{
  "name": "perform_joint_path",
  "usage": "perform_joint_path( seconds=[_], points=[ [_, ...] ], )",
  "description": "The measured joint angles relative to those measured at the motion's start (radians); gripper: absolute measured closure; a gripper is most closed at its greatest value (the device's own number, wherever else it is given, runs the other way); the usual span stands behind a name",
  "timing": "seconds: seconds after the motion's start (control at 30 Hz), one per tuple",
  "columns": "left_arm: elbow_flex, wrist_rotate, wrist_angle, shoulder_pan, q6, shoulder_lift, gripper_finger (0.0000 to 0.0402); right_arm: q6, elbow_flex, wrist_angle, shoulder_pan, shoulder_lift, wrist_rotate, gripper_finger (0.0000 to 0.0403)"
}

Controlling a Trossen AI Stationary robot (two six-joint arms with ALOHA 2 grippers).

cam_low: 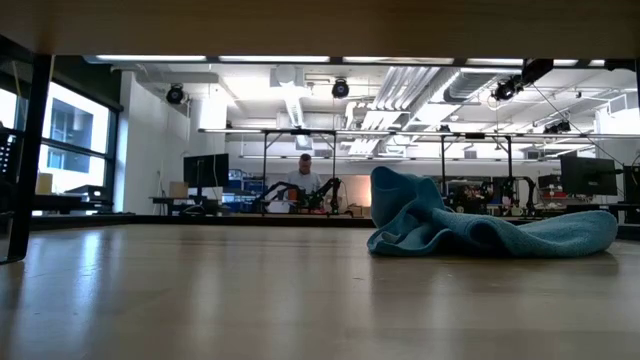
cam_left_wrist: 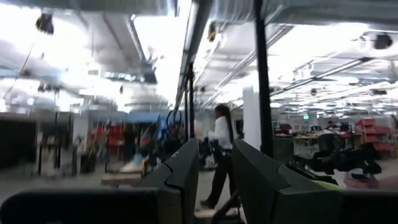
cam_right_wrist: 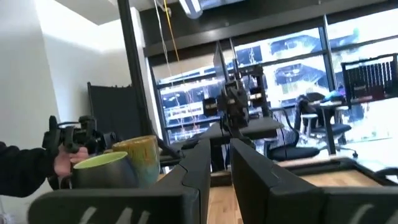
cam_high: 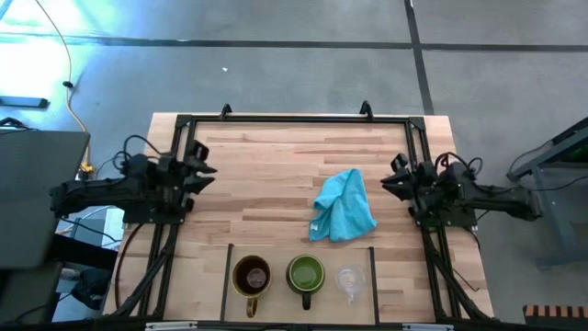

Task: Stack small to large cups/mugs on shelf
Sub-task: Return to Home Position

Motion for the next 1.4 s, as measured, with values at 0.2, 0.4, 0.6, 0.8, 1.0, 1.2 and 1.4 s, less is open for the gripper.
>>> perform_joint_path(
  seconds=[0.2, 0.4, 0.6, 0.8, 1.0, 1.2, 1.4],
  points=[
    [-0.095, 0.005, 0.034, 0.000, 0.032, -0.147, 0.0316, -0.039, 0.000, 0.062, 0.000, -0.001, 0.001, 0.0350],
    [-0.161, 0.018, 0.004, 0.000, 0.010, -0.270, 0.0316, -0.056, -0.010, 0.140, 0.000, -0.001, 0.015, 0.0350],
    [-0.160, 0.028, 0.035, 0.000, 0.049, -0.289, 0.0316, -0.078, -0.066, 0.294, 0.000, 0.003, 0.072, 0.0350],
    [-0.160, 0.032, 0.032, 0.000, 0.038, -0.289, 0.0316, -0.090, -0.066, 0.296, 0.000, 0.003, 0.077, 0.0350],
    [-0.160, 0.056, 0.034, 0.000, 0.005, -0.288, 0.0316, -0.108, -0.066, 0.296, 0.000, 0.003, 0.096, 0.0350],
    [-0.160, 0.056, 0.044, 0.000, 0.003, -0.288, 0.0316, -0.126, -0.066, 0.294, 0.001, 0.003, 0.109, 0.0350],
    [-0.160, 0.053, 0.058, 0.000, 0.002, -0.288, 0.0316, -0.096, -0.066, 0.223, 0.001, 0.003, 0.111, 0.0350]
  ],
)
